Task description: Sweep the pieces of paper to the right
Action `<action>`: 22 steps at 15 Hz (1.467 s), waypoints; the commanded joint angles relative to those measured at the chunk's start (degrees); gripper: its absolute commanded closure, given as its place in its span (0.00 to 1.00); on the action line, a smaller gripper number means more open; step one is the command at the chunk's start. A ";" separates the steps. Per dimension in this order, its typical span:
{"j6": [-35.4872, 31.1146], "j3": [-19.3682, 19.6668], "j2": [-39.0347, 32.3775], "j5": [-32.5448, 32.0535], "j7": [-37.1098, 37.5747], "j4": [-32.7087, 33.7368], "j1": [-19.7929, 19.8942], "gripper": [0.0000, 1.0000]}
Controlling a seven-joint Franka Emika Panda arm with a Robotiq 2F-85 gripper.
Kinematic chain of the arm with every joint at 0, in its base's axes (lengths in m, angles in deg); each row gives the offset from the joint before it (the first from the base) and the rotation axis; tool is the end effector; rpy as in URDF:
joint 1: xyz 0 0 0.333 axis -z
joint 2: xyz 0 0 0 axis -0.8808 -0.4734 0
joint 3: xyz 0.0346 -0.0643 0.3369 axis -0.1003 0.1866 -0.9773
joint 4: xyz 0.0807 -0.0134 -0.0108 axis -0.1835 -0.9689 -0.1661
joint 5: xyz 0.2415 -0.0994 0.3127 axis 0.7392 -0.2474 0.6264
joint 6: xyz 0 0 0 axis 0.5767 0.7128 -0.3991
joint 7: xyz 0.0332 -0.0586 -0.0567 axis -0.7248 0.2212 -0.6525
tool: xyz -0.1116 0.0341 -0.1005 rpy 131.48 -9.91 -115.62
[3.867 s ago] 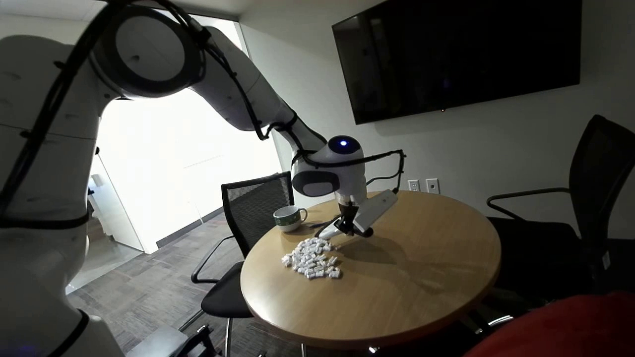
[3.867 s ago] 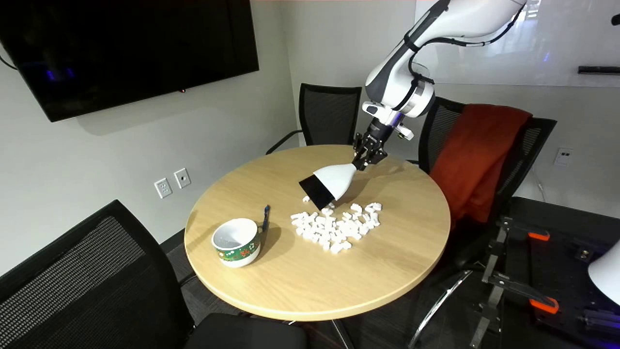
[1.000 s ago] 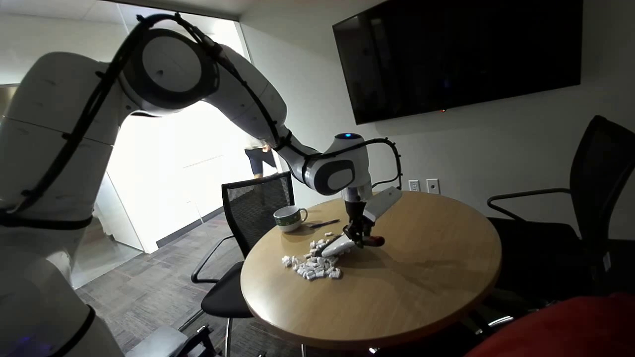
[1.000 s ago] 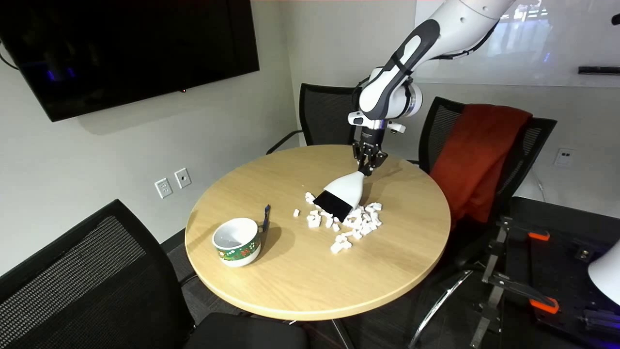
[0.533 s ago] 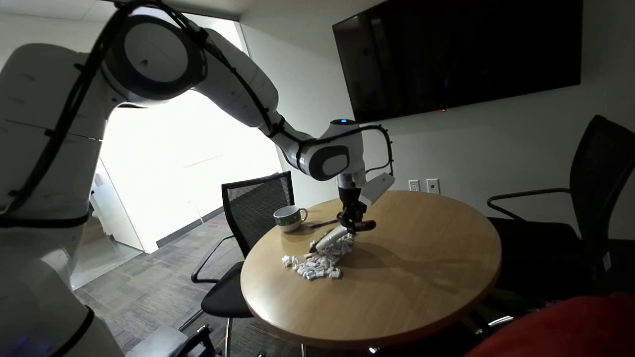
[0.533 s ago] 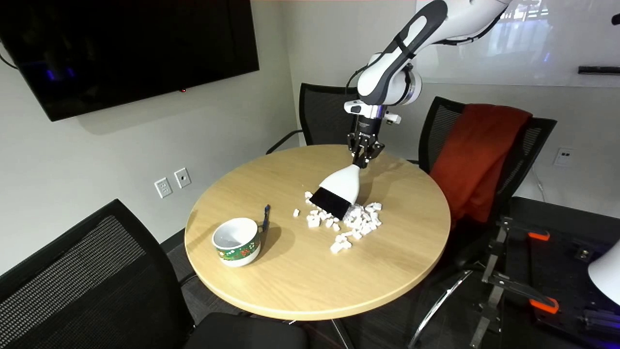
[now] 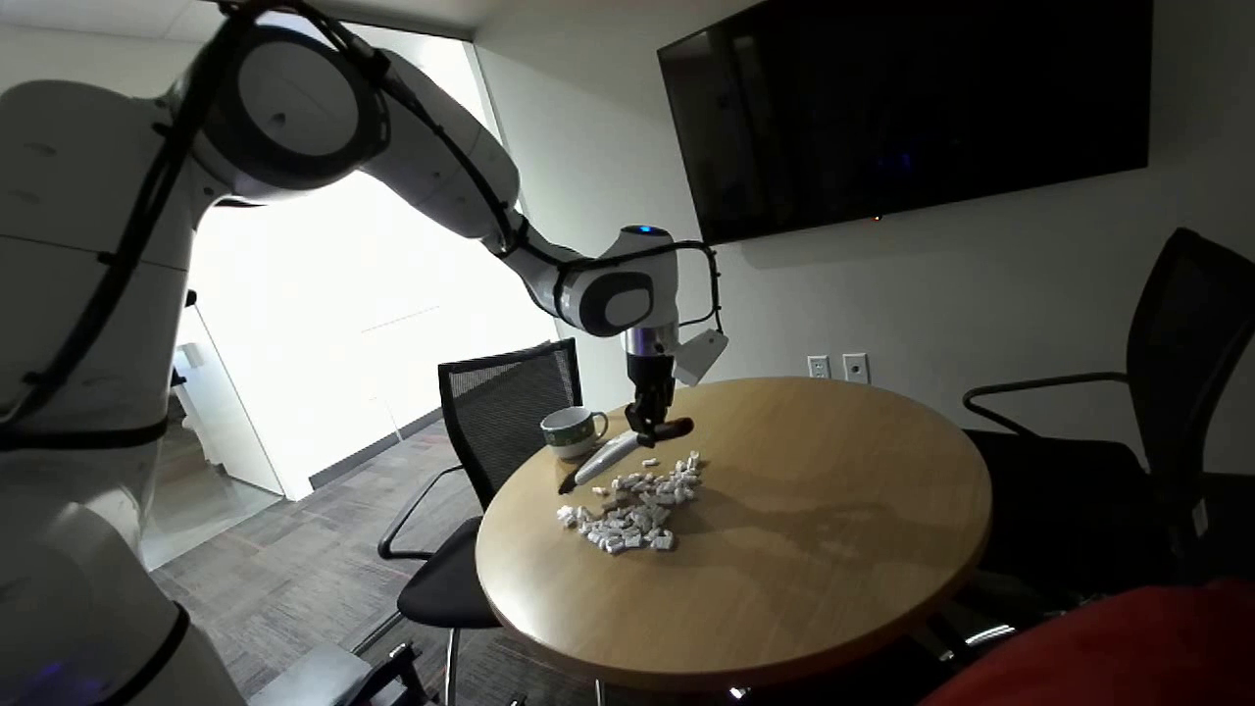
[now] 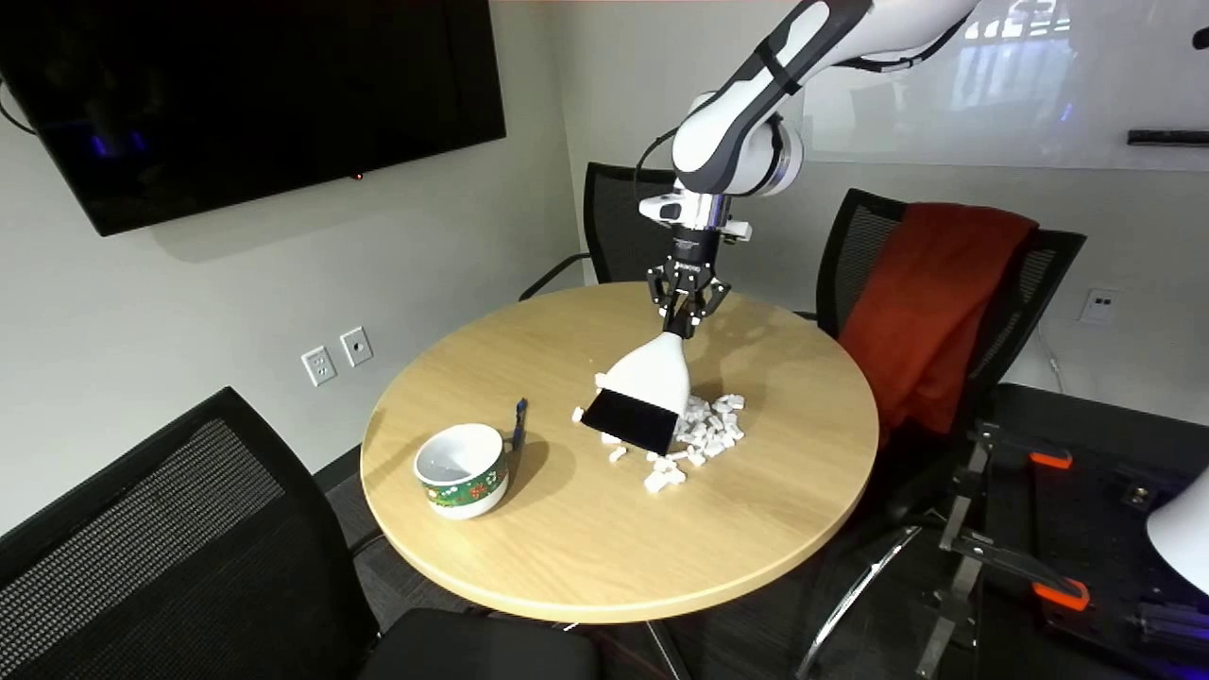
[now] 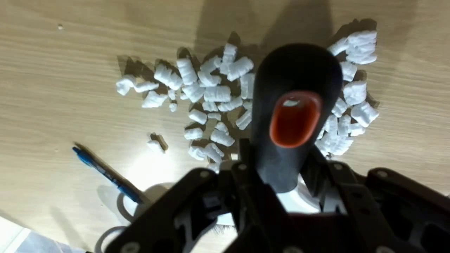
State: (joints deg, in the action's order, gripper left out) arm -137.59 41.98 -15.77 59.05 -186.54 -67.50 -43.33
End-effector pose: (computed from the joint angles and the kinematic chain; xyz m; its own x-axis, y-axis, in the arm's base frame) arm 0.6484 -0.0937 0.2091 -0.0663 0.9694 0.2365 0.9935 0.0422 0.1058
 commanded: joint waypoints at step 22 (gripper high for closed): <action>1.47 6.96 -0.19 -11.42 -1.42 0.76 -3.70 0.88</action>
State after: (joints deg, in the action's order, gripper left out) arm -137.59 47.92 -18.56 48.56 -187.09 -65.76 -48.19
